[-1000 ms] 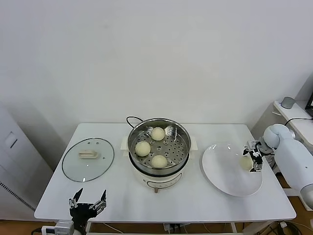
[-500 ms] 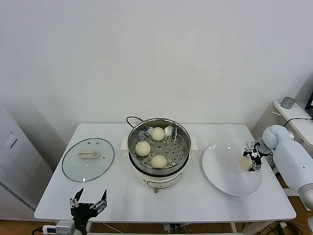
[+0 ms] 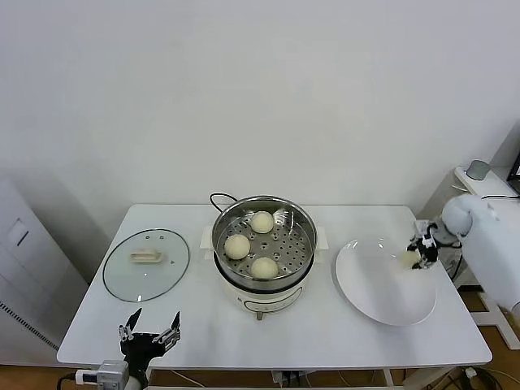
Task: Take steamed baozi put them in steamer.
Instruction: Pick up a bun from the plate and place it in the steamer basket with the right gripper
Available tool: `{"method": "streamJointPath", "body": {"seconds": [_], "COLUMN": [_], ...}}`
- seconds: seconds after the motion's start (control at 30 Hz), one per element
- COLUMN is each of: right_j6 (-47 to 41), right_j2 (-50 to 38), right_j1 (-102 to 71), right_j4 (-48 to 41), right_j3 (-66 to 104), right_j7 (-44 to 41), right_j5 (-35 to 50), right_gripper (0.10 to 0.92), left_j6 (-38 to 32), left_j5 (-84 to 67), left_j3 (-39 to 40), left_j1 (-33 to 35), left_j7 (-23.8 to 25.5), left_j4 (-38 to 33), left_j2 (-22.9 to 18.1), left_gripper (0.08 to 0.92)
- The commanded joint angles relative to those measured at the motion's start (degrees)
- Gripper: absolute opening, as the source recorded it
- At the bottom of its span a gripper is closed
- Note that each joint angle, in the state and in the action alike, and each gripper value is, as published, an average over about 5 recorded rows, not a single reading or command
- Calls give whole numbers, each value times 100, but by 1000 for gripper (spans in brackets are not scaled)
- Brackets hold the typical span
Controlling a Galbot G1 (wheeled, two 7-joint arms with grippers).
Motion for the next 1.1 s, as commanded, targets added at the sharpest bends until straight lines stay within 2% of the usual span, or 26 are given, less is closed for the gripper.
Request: {"method": "streamJointPath", "body": {"seconds": [0.03, 0.2, 0.47, 0.77, 1.1], "right_j6": [-1796, -2764, -3344, -3532, -3530], "right_j2": [-907, -577, 644, 1663, 2342], "right_j1": [2719, 4167, 4977, 4395, 3846], "right_j4": [1694, 2315, 2575, 2203, 1771], "right_j3": [-3325, -4965, -5890, -5760, -5639], "right_j7": [-149, -7, 261, 497, 588], "right_j5": [3085, 4551, 5480, 5532, 4920], "right_gripper": [475, 475, 475, 475, 475], "left_j6": [11, 6, -4, -53, -76], "left_j5": [269, 408, 442, 436, 373], "left_j3": [53, 82, 89, 102, 70], "left_j1": [-22, -26, -70, -21, -64], "left_j7": [-75, -130, -183, -231, -258], "left_j4": [-87, -168, -291, -359, -331], "left_j2": [-178, -165, -167, -182, -169], "left_gripper": [823, 823, 823, 823, 823]}}
